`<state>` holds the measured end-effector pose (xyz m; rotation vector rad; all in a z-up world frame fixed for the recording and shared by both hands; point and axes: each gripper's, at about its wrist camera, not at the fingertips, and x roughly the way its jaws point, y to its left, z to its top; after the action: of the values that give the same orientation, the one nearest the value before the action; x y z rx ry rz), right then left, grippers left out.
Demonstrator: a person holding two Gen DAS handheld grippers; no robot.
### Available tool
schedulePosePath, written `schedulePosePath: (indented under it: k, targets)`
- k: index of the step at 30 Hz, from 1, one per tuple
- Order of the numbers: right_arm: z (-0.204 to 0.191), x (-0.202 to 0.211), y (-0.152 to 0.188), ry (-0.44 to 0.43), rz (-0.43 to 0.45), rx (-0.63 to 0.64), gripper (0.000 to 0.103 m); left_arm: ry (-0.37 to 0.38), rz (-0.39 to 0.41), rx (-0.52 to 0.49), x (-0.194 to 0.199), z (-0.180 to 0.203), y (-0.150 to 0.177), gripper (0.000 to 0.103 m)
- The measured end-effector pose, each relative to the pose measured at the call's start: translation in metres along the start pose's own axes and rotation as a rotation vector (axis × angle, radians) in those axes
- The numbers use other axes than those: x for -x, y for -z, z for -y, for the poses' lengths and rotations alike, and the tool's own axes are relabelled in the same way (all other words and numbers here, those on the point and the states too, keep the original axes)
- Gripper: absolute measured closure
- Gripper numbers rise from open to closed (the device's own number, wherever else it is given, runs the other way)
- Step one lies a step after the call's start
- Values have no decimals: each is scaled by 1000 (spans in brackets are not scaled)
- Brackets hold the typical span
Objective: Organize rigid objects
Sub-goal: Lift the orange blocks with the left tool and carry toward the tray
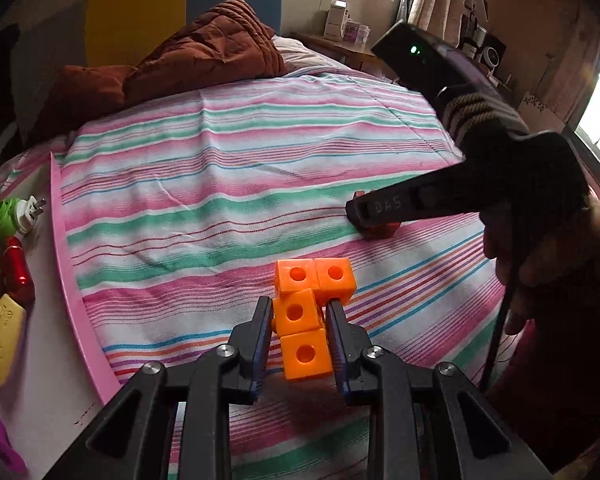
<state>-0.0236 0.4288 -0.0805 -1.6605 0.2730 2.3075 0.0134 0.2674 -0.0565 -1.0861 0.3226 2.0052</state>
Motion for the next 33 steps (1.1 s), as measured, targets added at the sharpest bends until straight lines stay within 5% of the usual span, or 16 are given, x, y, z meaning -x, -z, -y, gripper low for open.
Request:
schedulePosePath:
  k: [15, 33]
  targets:
    - [-5, -3, 3, 50, 20, 61, 71, -30, 104, 42, 57, -10, -6, 76]
    - [-11, -2, 3, 78, 30, 87, 71, -129, 147, 177, 89, -70, 7, 76]
